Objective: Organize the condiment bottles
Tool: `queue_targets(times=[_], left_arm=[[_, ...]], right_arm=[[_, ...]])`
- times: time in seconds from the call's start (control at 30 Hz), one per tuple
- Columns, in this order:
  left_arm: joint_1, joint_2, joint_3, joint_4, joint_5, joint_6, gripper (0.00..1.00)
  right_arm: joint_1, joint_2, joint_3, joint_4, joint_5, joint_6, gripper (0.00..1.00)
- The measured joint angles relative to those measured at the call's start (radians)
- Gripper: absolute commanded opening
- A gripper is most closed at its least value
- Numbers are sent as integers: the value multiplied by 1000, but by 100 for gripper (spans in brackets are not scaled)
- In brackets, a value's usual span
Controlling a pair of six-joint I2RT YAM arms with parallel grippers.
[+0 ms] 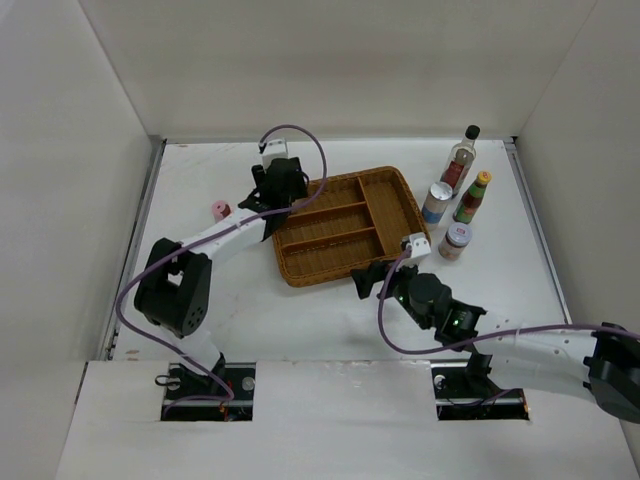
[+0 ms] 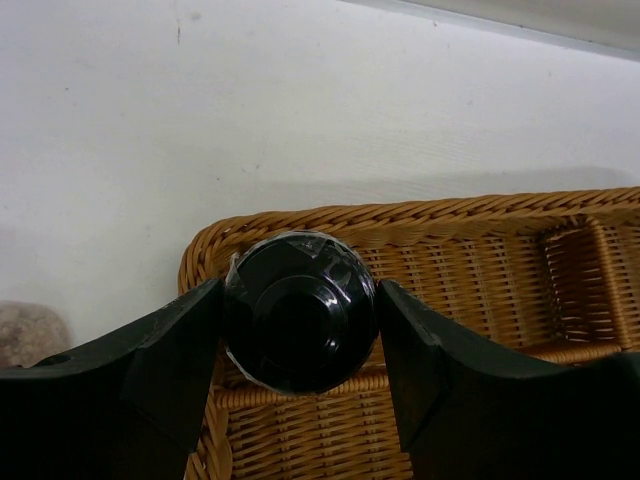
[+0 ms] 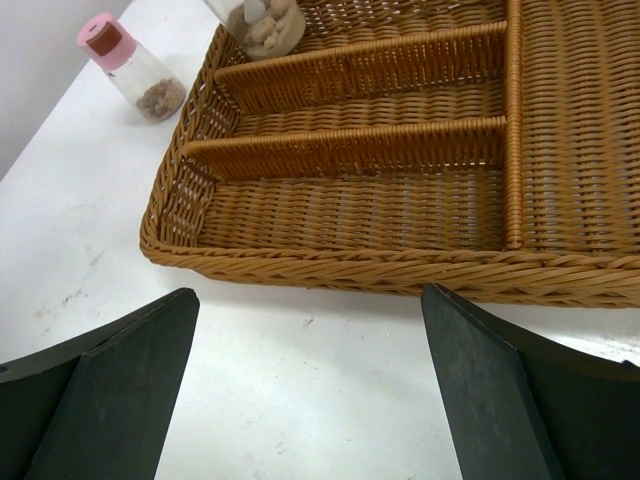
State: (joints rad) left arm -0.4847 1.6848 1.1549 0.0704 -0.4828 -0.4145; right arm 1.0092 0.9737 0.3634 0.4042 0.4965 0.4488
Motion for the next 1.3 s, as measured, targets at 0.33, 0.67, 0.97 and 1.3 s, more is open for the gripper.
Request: queue_targets(times=[0.33,0.67,0.97,1.3], left_arm=[[0,120,25,66,-4,7,67],[-13,-3,-30,45,-22,16,96],[92,-404,-231,33,-146,-4,95],[262,-190,-251,-47,-110,-60,91]], right_arm=[[-2,14,0,2,0,0,100],[-7,14,0,2,0,0,100],[-8,4,0,1,0,1,100],[-8,2,0,2,0,1,100]])
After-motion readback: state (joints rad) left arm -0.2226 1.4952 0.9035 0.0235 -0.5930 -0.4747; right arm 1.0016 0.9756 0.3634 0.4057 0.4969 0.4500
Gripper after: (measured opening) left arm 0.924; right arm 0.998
